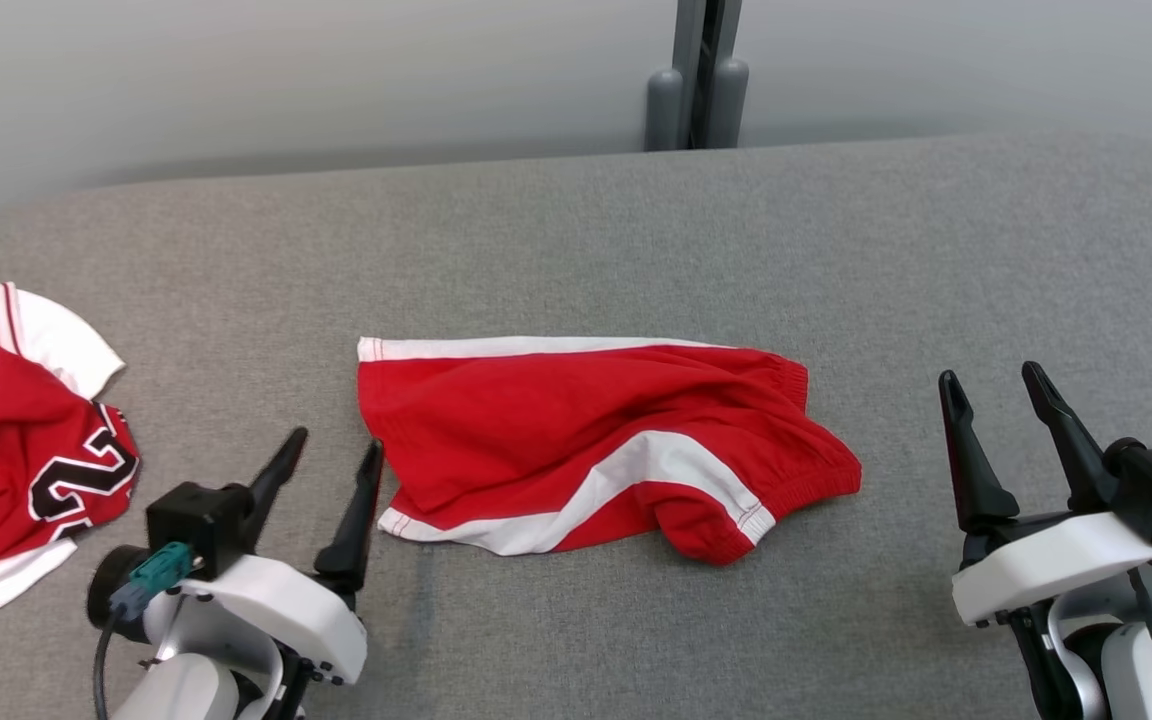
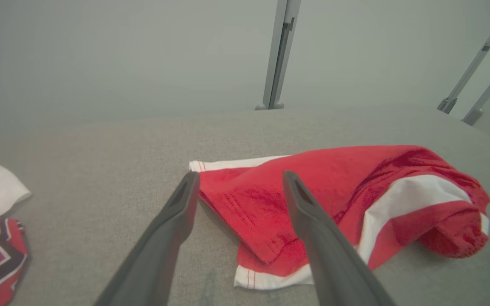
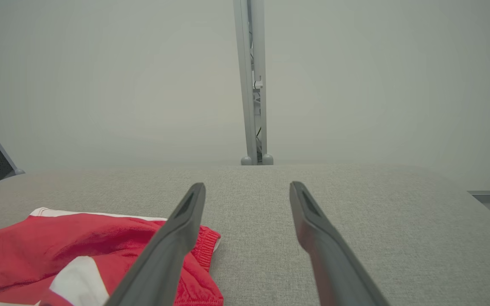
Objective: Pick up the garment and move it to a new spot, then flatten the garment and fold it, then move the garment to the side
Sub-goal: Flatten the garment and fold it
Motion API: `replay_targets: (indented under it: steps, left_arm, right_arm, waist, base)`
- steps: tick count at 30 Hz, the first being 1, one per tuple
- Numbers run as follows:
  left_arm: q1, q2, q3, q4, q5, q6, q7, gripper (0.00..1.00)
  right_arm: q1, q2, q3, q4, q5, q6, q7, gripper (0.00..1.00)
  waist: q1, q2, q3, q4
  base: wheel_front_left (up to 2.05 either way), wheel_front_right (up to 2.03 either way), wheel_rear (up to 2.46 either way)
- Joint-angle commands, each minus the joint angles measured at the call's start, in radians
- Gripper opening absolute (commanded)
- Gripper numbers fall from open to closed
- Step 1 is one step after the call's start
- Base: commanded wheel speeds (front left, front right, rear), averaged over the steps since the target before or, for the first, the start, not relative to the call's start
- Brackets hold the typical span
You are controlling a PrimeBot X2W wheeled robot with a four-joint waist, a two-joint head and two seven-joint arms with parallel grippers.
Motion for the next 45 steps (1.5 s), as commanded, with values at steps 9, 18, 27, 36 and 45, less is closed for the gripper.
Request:
replay_targets:
  steps: [9, 18, 27, 36, 45]
  left_arm:
    - [-0.047, -0.028, -0.035, 0.188, -0.102, -0.089, 0.125, 1.00]
    - [-0.084, -0.041, -0.053, 0.276, -0.129, -0.135, 0.158, 0.00]
    - [-0.098, -0.042, -0.067, 0.298, -0.118, -0.145, 0.143, 0.00]
    - [-0.120, -0.053, -0.078, 0.314, -0.112, -0.148, 0.126, 0.00]
    - [-0.145, -0.070, -0.085, 0.322, -0.103, -0.149, 0.087, 0.00]
  right_arm:
    - [-0.046, -0.004, 0.019, 0.011, 0.003, 0.000, -0.017, 1.00]
    - [-0.051, -0.004, 0.030, 0.030, 0.009, 0.000, -0.026, 1.00]
    - [0.087, -0.004, 0.144, -0.019, 0.009, 0.000, 0.041, 1.00]
    - [0.122, -0.004, 0.272, 0.029, 0.103, 0.000, 0.062, 1.00]
    - [0.009, -0.004, 0.342, 0.190, 0.161, 0.000, -0.004, 0.00]
  waist:
    - [-0.0001, 0.0000, 0.091, -0.035]
    - [-0.0001, 0.0000, 0.127, -0.040]
    - [-0.0001, 0.0000, 0.117, -0.016]
    - [-0.0001, 0.0000, 0.123, 0.006]
    - [-0.0001, 0.0000, 0.123, 0.039]
  base:
    - [0.00, 0.00, 0.00]
    - [0.00, 0.00, 0.00]
    - [0.00, 0.00, 0.00]
    - [0.00, 0.00, 0.00]
    - [0.00, 0.00, 0.00]
